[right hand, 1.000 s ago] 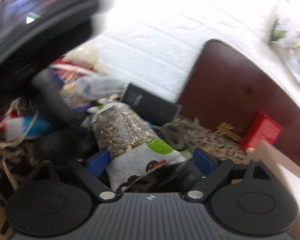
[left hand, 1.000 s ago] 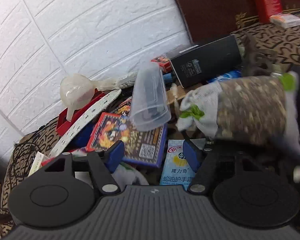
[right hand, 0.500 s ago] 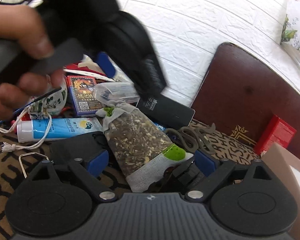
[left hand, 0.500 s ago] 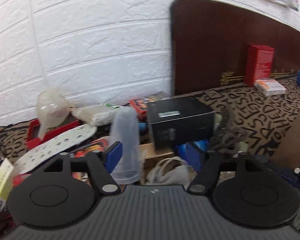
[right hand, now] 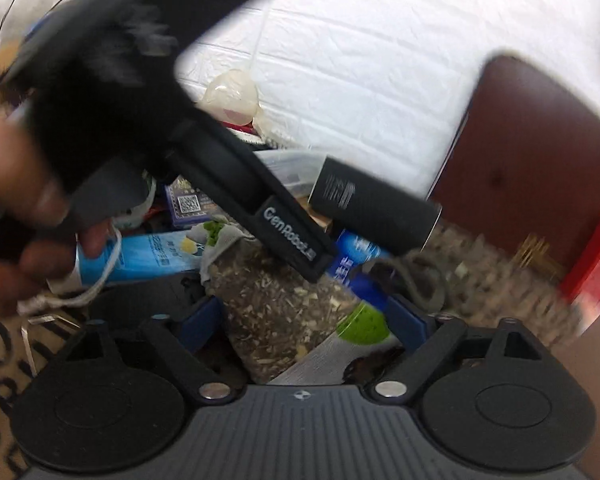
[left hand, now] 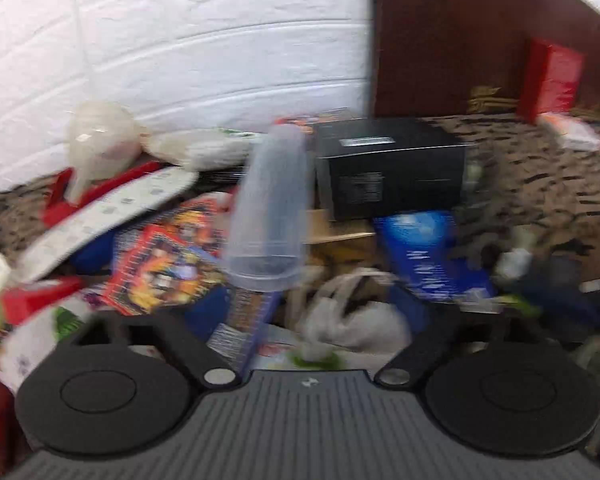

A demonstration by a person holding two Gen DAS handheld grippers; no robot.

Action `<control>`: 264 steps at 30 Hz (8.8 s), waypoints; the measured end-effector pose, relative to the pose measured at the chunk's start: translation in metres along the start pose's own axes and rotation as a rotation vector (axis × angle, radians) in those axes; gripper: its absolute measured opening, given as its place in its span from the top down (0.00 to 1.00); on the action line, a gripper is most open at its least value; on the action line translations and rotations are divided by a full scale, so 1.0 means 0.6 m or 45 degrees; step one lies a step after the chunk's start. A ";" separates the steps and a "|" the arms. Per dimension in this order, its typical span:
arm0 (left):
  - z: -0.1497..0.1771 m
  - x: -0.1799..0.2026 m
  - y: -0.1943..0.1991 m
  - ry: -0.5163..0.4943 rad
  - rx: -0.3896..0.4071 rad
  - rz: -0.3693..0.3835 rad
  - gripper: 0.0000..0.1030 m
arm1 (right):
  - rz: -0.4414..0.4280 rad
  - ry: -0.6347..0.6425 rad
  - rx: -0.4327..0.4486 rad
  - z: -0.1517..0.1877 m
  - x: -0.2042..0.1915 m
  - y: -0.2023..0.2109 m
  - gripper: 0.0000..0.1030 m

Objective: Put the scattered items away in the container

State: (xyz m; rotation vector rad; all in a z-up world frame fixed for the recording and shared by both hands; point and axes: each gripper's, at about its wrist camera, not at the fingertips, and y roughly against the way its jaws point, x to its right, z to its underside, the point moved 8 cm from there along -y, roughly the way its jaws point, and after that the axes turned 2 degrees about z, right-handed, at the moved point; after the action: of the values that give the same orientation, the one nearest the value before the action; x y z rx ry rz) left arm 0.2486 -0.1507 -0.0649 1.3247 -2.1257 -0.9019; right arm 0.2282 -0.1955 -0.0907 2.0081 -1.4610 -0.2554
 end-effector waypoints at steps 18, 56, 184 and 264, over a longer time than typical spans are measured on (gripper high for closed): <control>0.051 -0.007 0.078 -0.127 0.067 0.075 0.25 | -0.053 0.057 0.004 0.033 -0.058 0.081 0.29; 0.101 0.015 0.118 -0.362 0.211 0.449 0.48 | 0.012 0.059 0.044 0.041 -0.051 0.087 0.32; 0.247 -0.004 0.149 -0.428 0.221 0.302 0.25 | -0.379 0.064 0.017 0.135 -0.139 0.187 0.46; 0.098 0.338 0.213 -0.591 0.467 0.665 0.26 | 0.387 -0.388 0.136 0.205 0.198 0.422 0.28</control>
State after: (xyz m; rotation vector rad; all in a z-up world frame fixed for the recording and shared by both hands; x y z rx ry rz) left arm 0.0472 -0.2775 0.0006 0.6642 -2.9136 -0.6553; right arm 0.0111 -0.3962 -0.0128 1.8528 -1.9840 -0.3717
